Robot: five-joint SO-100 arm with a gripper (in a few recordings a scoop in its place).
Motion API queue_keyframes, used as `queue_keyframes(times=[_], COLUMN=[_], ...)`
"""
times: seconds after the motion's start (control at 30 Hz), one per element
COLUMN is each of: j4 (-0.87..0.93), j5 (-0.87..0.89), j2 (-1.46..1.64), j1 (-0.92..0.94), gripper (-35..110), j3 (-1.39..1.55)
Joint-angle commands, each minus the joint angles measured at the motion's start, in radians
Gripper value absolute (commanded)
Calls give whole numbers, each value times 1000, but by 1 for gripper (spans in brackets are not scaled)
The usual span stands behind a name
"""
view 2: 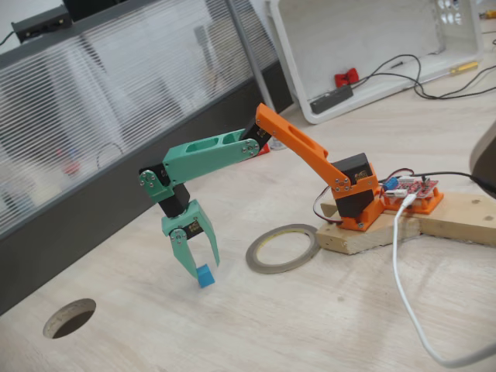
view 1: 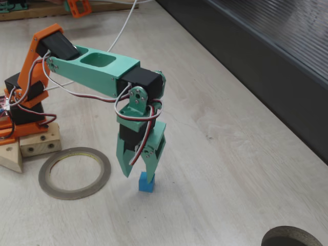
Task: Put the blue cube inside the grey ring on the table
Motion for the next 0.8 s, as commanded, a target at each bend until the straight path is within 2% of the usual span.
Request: queue_keyframes(times=[0.0,0.33,0.77], j4=[14,14,14], j5=[3,2,6], j2=[38,38,34], j1=[11,12,14], gripper=[31,46,46], j3=[-20,-20,-18])
